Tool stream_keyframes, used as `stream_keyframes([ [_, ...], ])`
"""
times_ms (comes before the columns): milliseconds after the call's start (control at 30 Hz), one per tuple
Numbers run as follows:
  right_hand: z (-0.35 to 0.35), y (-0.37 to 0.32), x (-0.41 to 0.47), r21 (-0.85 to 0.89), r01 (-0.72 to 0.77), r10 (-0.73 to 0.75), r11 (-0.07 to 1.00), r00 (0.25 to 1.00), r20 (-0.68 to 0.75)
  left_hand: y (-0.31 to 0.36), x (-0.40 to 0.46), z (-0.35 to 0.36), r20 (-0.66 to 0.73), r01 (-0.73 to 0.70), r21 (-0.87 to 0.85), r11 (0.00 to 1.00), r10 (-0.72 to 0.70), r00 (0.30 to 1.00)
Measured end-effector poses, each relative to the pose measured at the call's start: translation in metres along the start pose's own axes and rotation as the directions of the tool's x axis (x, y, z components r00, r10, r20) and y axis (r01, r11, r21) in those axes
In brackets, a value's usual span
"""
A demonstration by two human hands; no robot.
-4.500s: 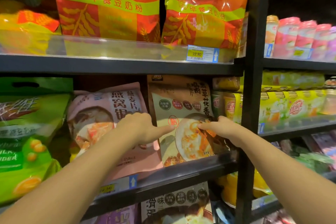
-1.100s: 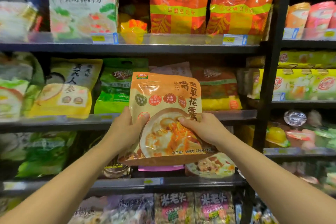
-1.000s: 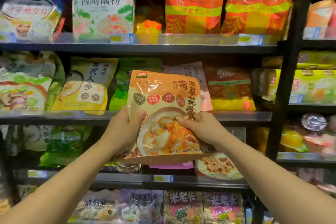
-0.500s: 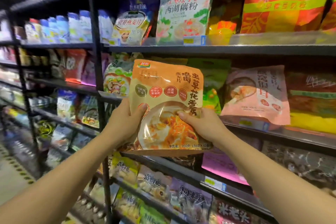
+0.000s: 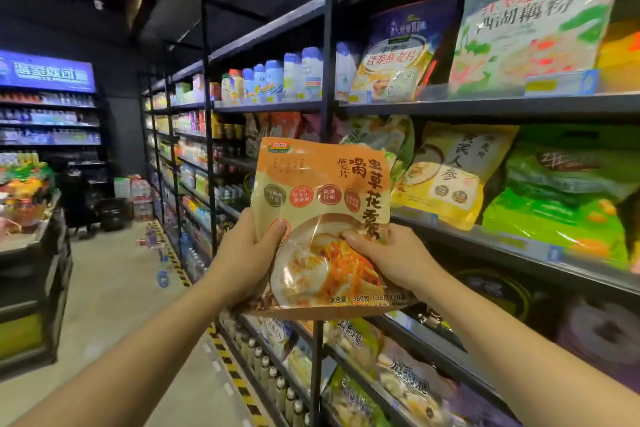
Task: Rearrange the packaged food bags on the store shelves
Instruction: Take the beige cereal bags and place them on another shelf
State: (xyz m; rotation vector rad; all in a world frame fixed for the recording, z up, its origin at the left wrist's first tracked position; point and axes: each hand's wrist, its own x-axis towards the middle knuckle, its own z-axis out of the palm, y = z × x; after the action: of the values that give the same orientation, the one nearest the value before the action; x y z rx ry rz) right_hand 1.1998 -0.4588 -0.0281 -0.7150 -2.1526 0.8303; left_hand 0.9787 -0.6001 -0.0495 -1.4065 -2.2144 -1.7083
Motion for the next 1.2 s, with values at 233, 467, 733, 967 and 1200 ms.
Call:
stream_keyframes([
  [233, 0.098, -0.031, 0.054, 0.05, 0.025, -0.028, 0.998, 0.998, 0.059, -0.076, 0.046, -0.072, -0.05, 0.059, 0.056, 0.997, -0.056, 0.997],
  [467, 0.184, -0.049, 0.111, 0.069, -0.004, -0.006, 0.998, 0.989, 0.149, -0.146, 0.081, -0.119, -0.099, 0.138, 0.058, 0.989, -0.132, 0.986],
  [733, 0.269, -0.049, 0.207, 0.041, 0.032, -0.04, 0.999, 0.978, 0.204, -0.221, 0.152, -0.149, -0.135, 0.151, 0.03, 0.988, -0.146, 0.98],
  [967, 0.324, -0.035, 0.333, 0.085, 0.057, -0.074, 0.995, 0.973, 0.22, -0.273, 0.262, -0.155, -0.194, 0.178, 0.073, 0.981, -0.161, 0.968],
  [1200, 0.376, -0.021, 0.463, 0.127, 0.069, -0.096, 0.989, 0.972, 0.214, -0.324, 0.379, -0.156, -0.252, 0.184, 0.069, 0.981, -0.161, 0.954],
])
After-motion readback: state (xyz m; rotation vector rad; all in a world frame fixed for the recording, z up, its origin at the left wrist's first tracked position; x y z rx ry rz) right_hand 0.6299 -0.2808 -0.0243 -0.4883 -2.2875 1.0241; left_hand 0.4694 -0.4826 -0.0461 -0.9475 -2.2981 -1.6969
